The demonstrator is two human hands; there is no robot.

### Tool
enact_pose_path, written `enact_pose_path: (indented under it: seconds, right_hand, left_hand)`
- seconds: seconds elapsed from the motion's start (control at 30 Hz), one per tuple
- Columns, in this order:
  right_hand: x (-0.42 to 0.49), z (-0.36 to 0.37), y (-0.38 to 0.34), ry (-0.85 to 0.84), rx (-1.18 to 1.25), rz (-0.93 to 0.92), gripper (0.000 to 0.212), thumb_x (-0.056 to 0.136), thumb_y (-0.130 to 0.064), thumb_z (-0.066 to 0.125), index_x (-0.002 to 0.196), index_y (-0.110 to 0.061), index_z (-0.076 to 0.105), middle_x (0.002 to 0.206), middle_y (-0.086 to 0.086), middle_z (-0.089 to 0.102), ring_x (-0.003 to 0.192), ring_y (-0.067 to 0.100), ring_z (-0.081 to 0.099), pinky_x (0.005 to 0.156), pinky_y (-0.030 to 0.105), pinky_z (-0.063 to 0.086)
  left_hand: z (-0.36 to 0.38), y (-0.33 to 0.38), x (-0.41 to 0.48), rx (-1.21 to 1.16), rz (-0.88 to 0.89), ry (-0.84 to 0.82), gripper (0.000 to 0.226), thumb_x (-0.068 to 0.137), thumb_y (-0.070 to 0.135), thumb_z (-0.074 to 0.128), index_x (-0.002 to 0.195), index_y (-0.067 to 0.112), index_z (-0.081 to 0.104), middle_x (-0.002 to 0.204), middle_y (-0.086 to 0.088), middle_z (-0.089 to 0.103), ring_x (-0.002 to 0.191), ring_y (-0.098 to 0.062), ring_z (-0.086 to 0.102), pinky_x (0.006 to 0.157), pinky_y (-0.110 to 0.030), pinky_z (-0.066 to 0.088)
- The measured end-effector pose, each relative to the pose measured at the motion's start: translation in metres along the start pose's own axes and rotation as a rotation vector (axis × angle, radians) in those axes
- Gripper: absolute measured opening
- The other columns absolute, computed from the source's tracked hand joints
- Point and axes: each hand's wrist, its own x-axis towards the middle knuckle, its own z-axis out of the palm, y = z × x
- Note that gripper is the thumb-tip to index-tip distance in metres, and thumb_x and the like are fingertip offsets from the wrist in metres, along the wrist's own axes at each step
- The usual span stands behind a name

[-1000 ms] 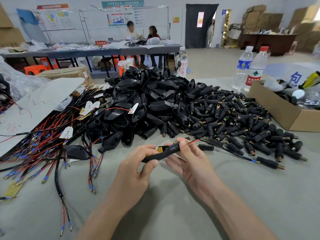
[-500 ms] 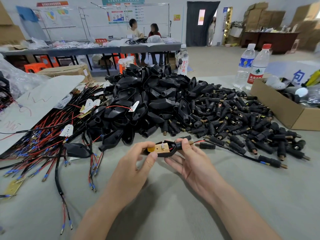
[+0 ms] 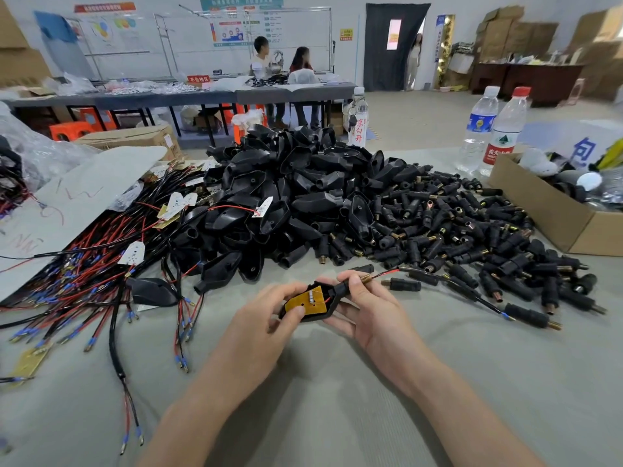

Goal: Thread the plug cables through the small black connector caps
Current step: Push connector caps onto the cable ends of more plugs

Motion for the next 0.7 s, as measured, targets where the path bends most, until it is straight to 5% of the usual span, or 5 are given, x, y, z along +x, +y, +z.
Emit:
enact_pose_path:
  seconds: [0.13, 0.37, 0.7]
  right_hand:
    - [0.0013, -0.0014, 0.0025, -0.006, -0.008, 0.005, 0.018, 0.105, -0.021, 0.043, 0.111, -0.012, 0.057, 0.119, 0.01, 0.072, 0.107, 0.03, 0.07, 0.089, 0.041, 0.059]
    - [0.0007, 0.0014, 0.0079, -0.014, -0.033, -0.021, 0.016, 0.106, -0.018, 0.042, 0.107, -0.01, 0.056, 0.12, 0.014, 0.071, 0.109, 0.033, 0.069, 0.094, 0.045, 0.057]
    - [0.0026, 0.0005, 0.0083, -0.003, -0.06, -0.011, 0.016, 0.107, -0.02, 0.042, 0.105, -0.013, 0.056, 0.115, 0.01, 0.073, 0.108, 0.029, 0.07, 0.086, 0.038, 0.059]
  left_hand:
    - [-0.0008, -0.0003, 0.0002, 0.023, 0.018, -0.018, 0.036, 0.099, 0.023, 0.061, 0.116, 0.053, 0.057, 0.108, 0.032, 0.06, 0.096, 0.005, 0.061, 0.08, -0.006, 0.042]
    - [0.0011, -0.0007, 0.0015, 0.084, -0.014, -0.013, 0.039, 0.096, 0.023, 0.064, 0.101, 0.059, 0.052, 0.105, 0.045, 0.048, 0.089, 0.009, 0.055, 0.071, -0.007, 0.043]
    - [0.0073, -0.0026, 0.0023, 0.08, -0.072, 0.022, 0.032, 0.096, 0.02, 0.064, 0.098, 0.05, 0.053, 0.1, 0.022, 0.061, 0.095, 0.007, 0.056, 0.076, -0.011, 0.045]
